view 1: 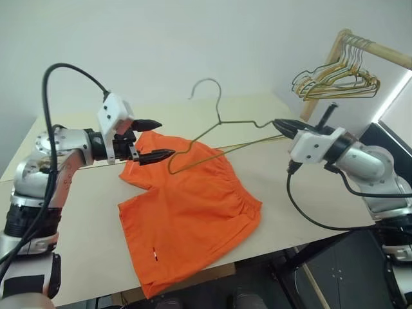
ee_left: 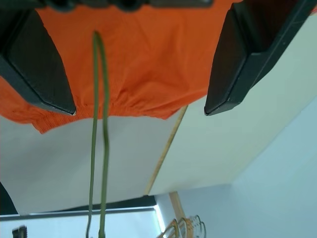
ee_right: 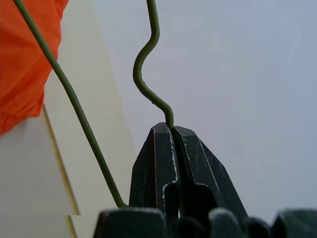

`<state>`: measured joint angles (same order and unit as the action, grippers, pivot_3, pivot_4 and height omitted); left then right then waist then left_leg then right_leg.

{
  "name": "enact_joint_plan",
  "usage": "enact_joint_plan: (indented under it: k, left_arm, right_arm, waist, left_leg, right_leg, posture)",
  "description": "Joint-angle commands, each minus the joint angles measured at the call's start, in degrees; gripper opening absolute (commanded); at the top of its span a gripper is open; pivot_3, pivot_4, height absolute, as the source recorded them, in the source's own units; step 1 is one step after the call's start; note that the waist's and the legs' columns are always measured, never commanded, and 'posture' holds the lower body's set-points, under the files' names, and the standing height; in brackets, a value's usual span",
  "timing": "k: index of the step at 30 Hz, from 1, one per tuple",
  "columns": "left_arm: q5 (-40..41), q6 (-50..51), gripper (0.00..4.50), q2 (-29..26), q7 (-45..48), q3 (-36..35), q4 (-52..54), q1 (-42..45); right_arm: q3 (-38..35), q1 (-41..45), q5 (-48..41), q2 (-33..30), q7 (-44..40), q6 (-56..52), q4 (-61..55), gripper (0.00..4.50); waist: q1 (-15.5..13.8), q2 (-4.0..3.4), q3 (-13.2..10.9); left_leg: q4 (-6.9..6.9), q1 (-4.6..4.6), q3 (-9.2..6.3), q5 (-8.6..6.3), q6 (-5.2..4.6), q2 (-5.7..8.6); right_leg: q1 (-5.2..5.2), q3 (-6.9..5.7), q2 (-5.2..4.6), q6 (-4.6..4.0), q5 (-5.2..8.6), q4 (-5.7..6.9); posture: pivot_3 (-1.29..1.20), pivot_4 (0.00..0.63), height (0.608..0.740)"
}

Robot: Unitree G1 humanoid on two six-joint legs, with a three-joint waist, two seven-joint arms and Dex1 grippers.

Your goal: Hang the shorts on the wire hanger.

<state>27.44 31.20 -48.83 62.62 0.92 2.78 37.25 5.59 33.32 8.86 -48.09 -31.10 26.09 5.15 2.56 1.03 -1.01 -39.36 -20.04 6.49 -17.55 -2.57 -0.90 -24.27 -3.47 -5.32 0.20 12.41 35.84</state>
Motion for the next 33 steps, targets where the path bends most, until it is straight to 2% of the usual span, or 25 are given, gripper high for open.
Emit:
enact_joint_plan:
  k: [1, 7, 11, 21, 22, 25, 28, 33]
  left_arm:
    - [-0.74, 1.20, 4.50, -1.48, 5.76, 3.07, -0.85, 2.46]
    - [-3.60, 1.87, 4.50, -0.94, 8.89, 8.10, -0.82, 3.28]
    - [-6.53, 1.84, 3.64, 0.80, 7.06, 9.46, -2.31, 3.58]
    - [-7.56, 1.58, 0.23, 1.90, 7.42, 8.23, -3.13, 3.55]
    - [-7.44, 1.76, 0.02, 1.91, 7.37, 8.14, -3.00, 3.44]
    - [-7.54, 1.22, 0.02, 1.47, 7.87, 8.07, -2.51, 2.95]
    - [-8.49, 0.52, 0.00, 0.89, 8.17, 8.26, -2.78, 2.90]
    - [-11.32, -1.01, 0.00, -0.24, 8.37, 8.78, -4.75, 3.59]
  right_arm:
    - [-0.75, 3.15, -0.63, 0.88, -1.12, 2.59, 0.49, 0.01]
    - [-0.64, 4.76, 0.43, 2.12, -1.82, 3.54, 1.54, 0.01]
    - [-1.16, 4.58, 0.51, 2.48, -2.03, 2.97, 0.84, 0.00]
    - [-2.04, 4.37, 1.18, 2.61, -1.65, 1.67, -0.01, 0.00]
    - [-2.09, 4.33, 1.15, 2.58, -1.68, 1.60, -0.08, 0.00]
    - [-2.06, 4.08, 0.55, 2.31, -2.59, 0.71, -0.64, 0.00]
    - [-1.06, 2.34, -3.47, -0.28, -9.13, -0.32, -2.63, 0.74]
    - [-0.78, -0.17, -9.30, -3.23, -17.62, -3.26, -5.99, 2.47]
  waist:
    - [-0.06, 0.00, 0.00]
    - [-0.40, -0.01, -0.02]
    - [-0.31, -0.01, -0.02]
    - [-0.15, -0.01, -0.02]
    - [-0.15, -0.01, -0.02]
    - [-0.14, -0.01, -0.02]
    - [-0.30, -0.01, -0.02]
    - [-0.32, 0.00, -0.02]
  left_leg:
    - [-0.01, -0.02, 0.00, 0.00, 0.00, 0.00]
    - [-0.42, -0.21, -0.05, -0.09, -0.12, -0.05]
    - [-0.48, -0.20, -0.03, -0.13, -0.18, -0.03]
    - [-0.48, -0.21, -0.03, -0.16, -0.23, -0.04]
    - [-0.48, -0.21, -0.03, -0.16, -0.23, -0.04]
    - [-0.48, -0.21, -0.03, -0.16, -0.23, -0.04]
    - [-0.49, -0.21, -0.03, -0.17, -0.24, -0.04]
    - [-0.51, -0.22, -0.03, -0.22, -0.33, -0.02]
  right_leg:
    - [-0.01, -0.01, 0.00, 0.00, 0.00, 0.00]
    - [-0.03, -0.10, -0.04, 0.00, 0.00, 0.09]
    - [-0.02, -0.04, -0.04, 0.01, 0.00, 0.15]
    - [-0.04, -0.02, -0.06, 0.02, 0.00, 0.15]
    - [-0.05, -0.02, -0.06, 0.02, 0.00, 0.15]
    - [-0.04, -0.02, -0.06, 0.02, 0.00, 0.15]
    - [-0.04, -0.03, -0.07, 0.02, 0.00, 0.14]
    - [-0.02, -0.04, -0.10, 0.05, 0.01, 0.13]
  posture:
    - [0.00, 0.000, 0.740]
    - [-0.01, 0.000, 0.740]
    - [-0.02, 0.000, 0.740]
    - [-0.02, 0.000, 0.740]
    - [-0.02, 0.000, 0.740]
    - [-0.02, 0.000, 0.740]
    - [-0.02, 0.000, 0.740]
    - [-0.01, 0.000, 0.740]
